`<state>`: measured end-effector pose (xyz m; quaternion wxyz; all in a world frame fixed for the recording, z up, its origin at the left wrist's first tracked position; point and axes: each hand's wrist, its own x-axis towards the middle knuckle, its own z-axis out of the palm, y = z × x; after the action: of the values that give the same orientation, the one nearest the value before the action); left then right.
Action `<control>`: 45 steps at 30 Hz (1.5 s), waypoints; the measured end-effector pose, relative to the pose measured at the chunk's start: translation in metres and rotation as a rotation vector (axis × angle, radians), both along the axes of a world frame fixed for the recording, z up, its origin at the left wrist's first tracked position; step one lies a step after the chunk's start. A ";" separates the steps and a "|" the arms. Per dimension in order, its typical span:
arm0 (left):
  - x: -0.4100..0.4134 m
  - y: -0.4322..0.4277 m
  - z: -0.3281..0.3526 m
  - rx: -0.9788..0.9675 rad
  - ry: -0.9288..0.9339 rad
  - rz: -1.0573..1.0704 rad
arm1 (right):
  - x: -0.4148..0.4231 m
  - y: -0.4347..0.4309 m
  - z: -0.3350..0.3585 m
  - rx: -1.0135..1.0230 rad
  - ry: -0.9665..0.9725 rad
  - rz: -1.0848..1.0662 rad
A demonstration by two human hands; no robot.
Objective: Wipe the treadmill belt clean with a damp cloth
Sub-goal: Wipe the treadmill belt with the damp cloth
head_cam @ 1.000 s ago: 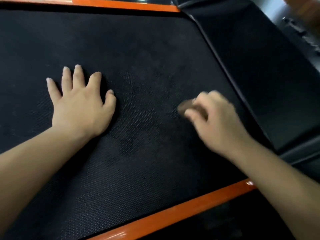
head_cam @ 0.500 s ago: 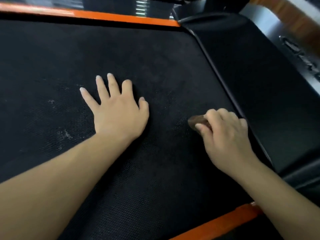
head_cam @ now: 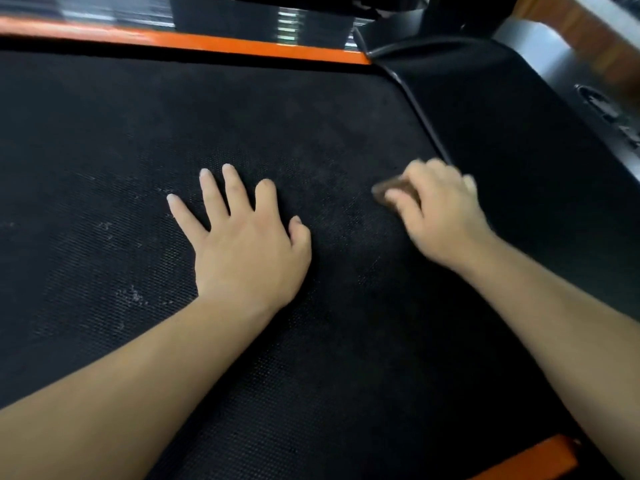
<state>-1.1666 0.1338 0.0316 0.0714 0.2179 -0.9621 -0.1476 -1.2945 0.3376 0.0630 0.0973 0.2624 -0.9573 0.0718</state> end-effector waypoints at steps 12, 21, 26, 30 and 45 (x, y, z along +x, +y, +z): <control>-0.001 0.001 0.002 -0.010 -0.022 -0.005 | -0.087 -0.066 -0.001 -0.031 -0.003 0.058; 0.001 0.001 0.001 -0.029 -0.003 0.006 | -0.210 -0.099 0.006 0.070 0.029 -0.055; 0.000 0.001 0.001 -0.028 0.009 0.005 | -0.219 -0.088 0.008 0.045 0.007 0.008; 0.001 0.001 0.002 -0.018 0.014 0.001 | -0.215 -0.082 0.011 -0.061 -0.102 -0.020; 0.003 0.000 0.000 -0.007 -0.008 -0.009 | -0.024 0.020 0.010 -0.156 -0.153 0.043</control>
<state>-1.1633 0.1338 0.0318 0.0675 0.2141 -0.9638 -0.1438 -1.3180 0.3575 0.0735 0.0423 0.2680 -0.9477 0.1682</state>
